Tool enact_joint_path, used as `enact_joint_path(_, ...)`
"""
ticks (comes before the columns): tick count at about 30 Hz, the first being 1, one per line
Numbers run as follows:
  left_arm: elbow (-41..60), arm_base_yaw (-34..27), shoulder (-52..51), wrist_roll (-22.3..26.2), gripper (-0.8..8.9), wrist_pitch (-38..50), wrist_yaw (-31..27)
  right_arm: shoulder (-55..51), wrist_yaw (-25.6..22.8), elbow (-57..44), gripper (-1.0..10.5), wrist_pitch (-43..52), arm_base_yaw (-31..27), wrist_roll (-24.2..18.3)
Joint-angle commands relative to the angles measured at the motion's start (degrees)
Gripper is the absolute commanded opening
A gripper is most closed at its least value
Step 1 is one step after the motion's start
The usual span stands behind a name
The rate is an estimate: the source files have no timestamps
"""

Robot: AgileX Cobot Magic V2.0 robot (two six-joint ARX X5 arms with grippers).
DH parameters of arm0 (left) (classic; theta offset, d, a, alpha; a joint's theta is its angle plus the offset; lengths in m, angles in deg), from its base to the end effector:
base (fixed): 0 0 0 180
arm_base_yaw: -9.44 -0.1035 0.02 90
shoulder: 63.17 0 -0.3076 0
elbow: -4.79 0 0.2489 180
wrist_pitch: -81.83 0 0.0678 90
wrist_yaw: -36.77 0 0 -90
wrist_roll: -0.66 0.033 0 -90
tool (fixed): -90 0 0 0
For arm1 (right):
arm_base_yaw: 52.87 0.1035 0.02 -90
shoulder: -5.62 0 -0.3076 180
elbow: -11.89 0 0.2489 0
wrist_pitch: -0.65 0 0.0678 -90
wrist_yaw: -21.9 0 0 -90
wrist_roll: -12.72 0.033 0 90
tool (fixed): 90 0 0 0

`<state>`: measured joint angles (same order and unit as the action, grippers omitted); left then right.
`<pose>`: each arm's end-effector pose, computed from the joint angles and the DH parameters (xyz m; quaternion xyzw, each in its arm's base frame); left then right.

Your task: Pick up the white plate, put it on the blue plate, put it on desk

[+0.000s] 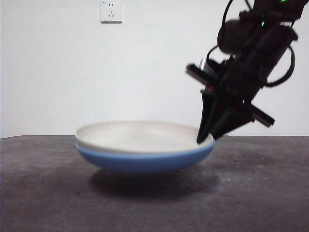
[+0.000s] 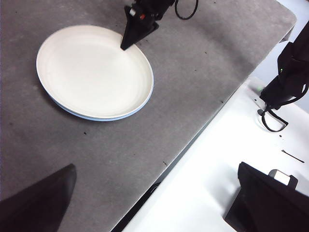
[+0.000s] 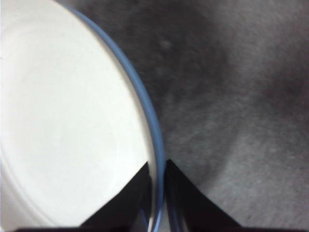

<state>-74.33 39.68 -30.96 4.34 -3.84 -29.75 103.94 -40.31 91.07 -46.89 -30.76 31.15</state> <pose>-0.0012 -0.0145 0.3878 0.0466 0.3174 -0.4366 0.8405 0.3074 0.1415 0.2372 0.1482 0.5983 0.2600 0.7433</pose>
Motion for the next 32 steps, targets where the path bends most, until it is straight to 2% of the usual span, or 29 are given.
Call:
enact_joint_path(1,-0.5,0.3,0.2,-0.1,5.94,0.7,-0.1,2.5,-0.8,1.2,0.1,0.9,0.4,1.1)
enact_joint_path(11,-0.5,0.3,0.2,-0.1,5.94,1.2,-0.1,3.7,-1.8,1.2,0.2,1.7,0.4,1.1)
enact_joint_path(13,-0.5,0.3,0.2,-0.1,5.94,1.2,-0.1,3.7,-1.7,1.2,1.0,1.7,0.4,1.0)
enact_joint_path(17,-0.5,0.3,0.2,-0.1,5.94,1.1,-0.1,3.7,-0.9,1.2,3.9,1.9,0.4,0.5)
enact_joint_path(19,-0.5,0.3,0.2,-0.1,5.94,1.0,-0.1,3.4,-0.7,1.2,4.4,1.8,0.4,0.4)
enact_joint_path(24,-0.5,0.6,0.2,-0.3,5.94,1.0,-0.1,-1.4,-1.1,1.2,4.5,0.0,0.3,-0.7)
enact_joint_path(29,-0.5,0.6,0.2,-0.3,5.94,1.0,-0.1,-11.7,-1.3,1.2,6.4,-3.5,0.3,-1.3)
enact_joint_path(32,-0.5,0.6,0.2,-0.3,5.94,1.0,-0.1,-19.4,-1.3,1.2,6.4,-6.9,0.7,-2.6)
